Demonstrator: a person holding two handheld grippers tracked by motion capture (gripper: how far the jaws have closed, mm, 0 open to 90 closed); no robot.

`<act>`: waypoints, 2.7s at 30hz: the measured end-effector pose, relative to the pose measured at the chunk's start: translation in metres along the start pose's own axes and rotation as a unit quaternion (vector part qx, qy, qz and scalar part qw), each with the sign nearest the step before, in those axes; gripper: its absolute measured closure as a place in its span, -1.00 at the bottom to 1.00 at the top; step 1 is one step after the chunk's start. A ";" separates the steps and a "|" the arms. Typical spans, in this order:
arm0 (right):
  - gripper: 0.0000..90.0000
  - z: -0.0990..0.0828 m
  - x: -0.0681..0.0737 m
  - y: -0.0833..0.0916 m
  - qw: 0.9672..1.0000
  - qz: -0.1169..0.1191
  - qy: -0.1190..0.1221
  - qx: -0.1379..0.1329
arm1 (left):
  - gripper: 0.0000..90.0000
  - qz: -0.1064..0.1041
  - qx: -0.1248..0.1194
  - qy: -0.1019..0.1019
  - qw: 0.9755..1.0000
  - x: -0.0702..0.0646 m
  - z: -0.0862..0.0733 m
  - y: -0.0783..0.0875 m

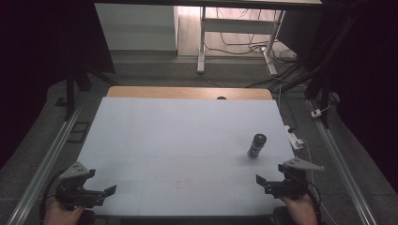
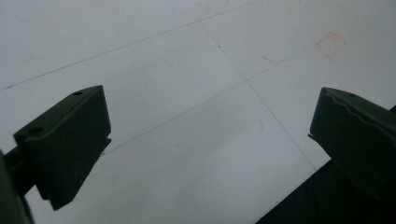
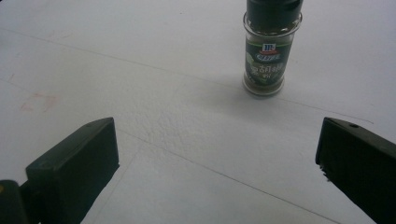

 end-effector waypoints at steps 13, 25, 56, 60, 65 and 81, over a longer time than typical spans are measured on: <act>-1.00 -0.002 0.003 0.000 1.000 -0.001 0.012 0.019 | -1.00 -0.021 -0.003 0.009 1.000 0.001 0.000 0.001; -1.00 -0.002 0.003 -0.003 1.000 0.000 0.011 0.028 | -1.00 -0.023 0.000 0.005 1.000 0.001 0.000 0.001; -1.00 0.002 0.007 -0.005 0.999 0.005 0.030 0.024 | -1.00 -0.038 -0.002 0.021 0.999 0.003 -0.001 0.002; -1.00 0.004 0.008 -0.006 0.999 0.010 0.036 0.022 | -1.00 -0.038 -0.005 0.021 0.999 0.003 -0.001 0.002; -1.00 0.005 0.009 -0.008 0.999 0.017 0.037 0.020 | -1.00 -0.032 -0.005 0.017 0.999 0.002 -0.001 0.002; -1.00 0.016 0.004 -0.022 0.999 0.015 0.044 0.008 | -1.00 -0.020 -0.011 0.015 1.000 0.001 -0.001 0.003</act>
Point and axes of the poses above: each handheld gripper's, and its own axes: y roughly backward along the jaws, z roughly out of its top, x roughly to its left, the point moved 5 cm from there along -y, roughly forward along the jaws, and after that the axes turned 2 degrees about -z, right-handed, at the moved point
